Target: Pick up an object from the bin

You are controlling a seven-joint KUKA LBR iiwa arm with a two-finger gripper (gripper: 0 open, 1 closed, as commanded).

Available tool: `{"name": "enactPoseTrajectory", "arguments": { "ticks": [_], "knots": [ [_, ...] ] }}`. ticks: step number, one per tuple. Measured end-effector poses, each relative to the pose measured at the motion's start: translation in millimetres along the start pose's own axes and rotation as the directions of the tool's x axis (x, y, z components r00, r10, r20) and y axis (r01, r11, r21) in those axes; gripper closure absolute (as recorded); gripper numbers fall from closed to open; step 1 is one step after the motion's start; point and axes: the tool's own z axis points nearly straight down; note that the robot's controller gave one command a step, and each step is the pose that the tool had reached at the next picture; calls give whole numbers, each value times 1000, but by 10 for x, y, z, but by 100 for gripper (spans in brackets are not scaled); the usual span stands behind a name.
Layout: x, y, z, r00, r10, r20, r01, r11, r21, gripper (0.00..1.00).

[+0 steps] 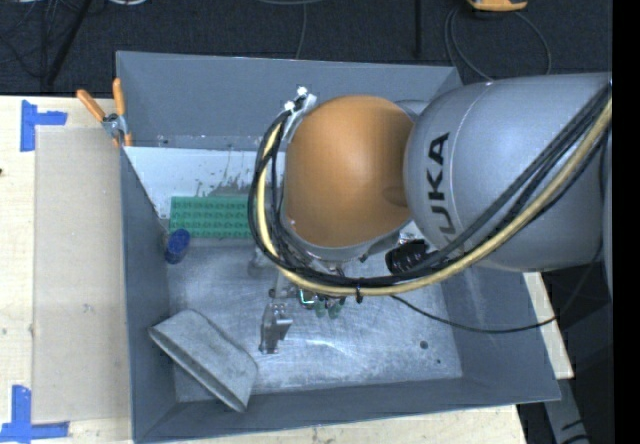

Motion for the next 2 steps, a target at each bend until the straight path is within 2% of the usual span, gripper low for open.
{"name": "enactPoseTrajectory", "arguments": {
  "ticks": [1, 2],
  "knots": [
    [61, -815, 1495, 997, -75, 3, 75, 997, 1, 0],
    [-451, -1362, 973, 986, 168, 13, -168, 986, -2, 0]
  ]
}}
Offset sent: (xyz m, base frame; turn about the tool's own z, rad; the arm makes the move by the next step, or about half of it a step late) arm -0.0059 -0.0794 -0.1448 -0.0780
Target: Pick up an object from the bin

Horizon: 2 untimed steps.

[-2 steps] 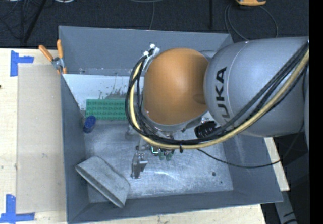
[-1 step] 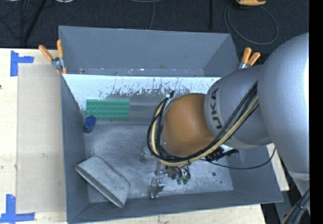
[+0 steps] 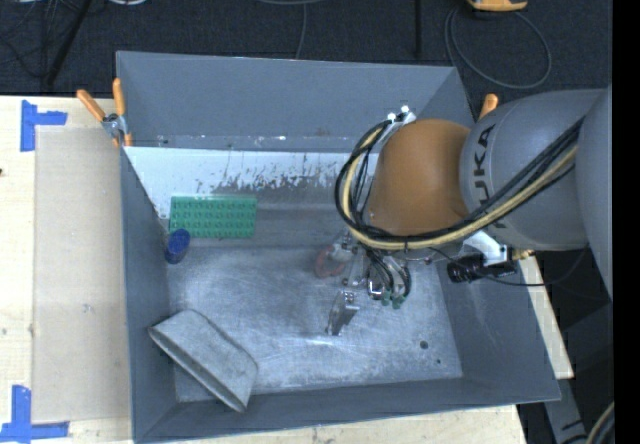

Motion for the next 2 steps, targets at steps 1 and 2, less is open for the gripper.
{"name": "enactPoseTrajectory", "arguments": {
  "ticks": [1, 2],
  "knots": [
    [-535, -181, 493, 999, 55, 0, -55, 998, -9, 0],
    [-571, -175, 445, 998, 57, 20, -57, 998, -12, 100]
  ]
}}
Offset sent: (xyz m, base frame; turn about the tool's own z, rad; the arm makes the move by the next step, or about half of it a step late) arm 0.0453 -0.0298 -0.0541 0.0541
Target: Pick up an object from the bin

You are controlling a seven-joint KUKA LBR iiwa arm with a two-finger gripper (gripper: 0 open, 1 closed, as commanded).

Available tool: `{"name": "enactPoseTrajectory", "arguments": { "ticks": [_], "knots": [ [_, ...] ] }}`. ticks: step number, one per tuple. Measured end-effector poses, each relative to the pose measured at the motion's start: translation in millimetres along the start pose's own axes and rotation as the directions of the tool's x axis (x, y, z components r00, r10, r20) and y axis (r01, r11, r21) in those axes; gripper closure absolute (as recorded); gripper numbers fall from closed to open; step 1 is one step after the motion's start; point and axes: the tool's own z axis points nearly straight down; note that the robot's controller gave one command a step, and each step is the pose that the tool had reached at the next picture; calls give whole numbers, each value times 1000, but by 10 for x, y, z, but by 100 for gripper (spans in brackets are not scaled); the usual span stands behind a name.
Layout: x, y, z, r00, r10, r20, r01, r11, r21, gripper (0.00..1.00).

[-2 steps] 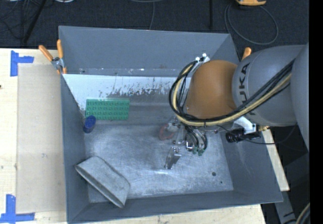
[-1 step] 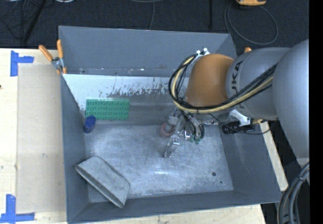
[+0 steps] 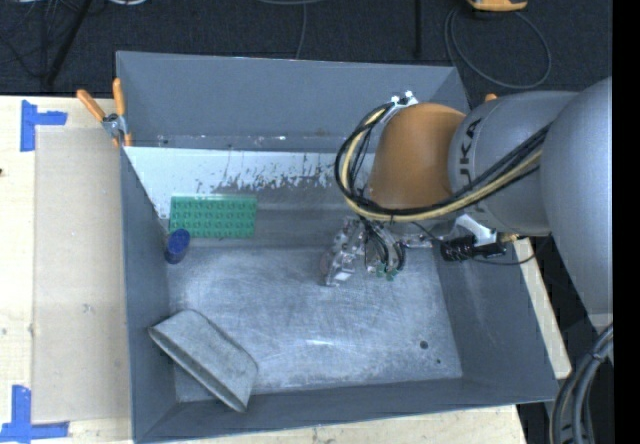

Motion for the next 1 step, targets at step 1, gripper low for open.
{"name": "enactPoseTrajectory", "arguments": {
  "ticks": [1],
  "knots": [
    [-139, 93, -1430, 993, -118, -15, 118, 993, 7, 100]
  ]
}}
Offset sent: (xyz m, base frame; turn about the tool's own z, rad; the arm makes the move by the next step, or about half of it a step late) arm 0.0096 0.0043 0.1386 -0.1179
